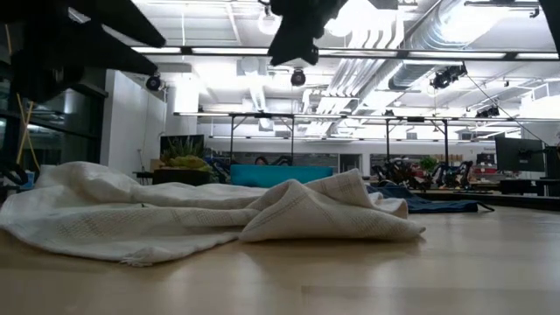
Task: Pick and placing Produce into tupperware
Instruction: Put the blueberry into the blue bin
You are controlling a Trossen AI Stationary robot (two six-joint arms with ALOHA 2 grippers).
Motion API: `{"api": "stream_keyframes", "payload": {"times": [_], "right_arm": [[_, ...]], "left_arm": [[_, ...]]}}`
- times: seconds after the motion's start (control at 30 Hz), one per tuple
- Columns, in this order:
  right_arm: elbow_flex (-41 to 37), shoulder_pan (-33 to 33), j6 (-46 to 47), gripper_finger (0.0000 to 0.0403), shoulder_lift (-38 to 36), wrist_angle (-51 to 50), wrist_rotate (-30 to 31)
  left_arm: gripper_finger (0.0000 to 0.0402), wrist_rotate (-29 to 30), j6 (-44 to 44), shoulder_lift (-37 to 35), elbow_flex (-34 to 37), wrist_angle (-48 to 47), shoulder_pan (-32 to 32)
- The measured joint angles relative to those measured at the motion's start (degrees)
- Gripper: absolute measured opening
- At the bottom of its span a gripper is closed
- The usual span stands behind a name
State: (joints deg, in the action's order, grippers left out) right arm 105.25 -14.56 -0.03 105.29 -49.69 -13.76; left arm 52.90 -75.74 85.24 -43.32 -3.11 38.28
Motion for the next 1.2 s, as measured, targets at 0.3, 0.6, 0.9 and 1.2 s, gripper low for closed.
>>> {"api": "stream_keyframes", "payload": {"times": [0.3,0.6,0.9,1.2], "right_arm": [[0.0,0.1,-1.8,0.0116,-2.3,-4.1,-0.5],[0.0,1.6,-2.0,0.0116,-4.3,-5.4,-1.3],[0.0,4.2,-3.5,0.0116,-8.5,-3.9,-1.3],[-4.9,5.3,-4.1,0.0116,-18.1,1.6,-1.0]], "left_arm": [[0.0077,2.9,-1.3,10.0,-7.5,-1.8,1.4],[0.0078,7.8,-8.1,16.2,-8.7,-1.2,3.7],[0.0078,11.2,-14.5,22.2,-8.9,-4.4,5.3],[0.0079,12.8,-17.8,25.8,-9.3,-7.0,5.2]]}}
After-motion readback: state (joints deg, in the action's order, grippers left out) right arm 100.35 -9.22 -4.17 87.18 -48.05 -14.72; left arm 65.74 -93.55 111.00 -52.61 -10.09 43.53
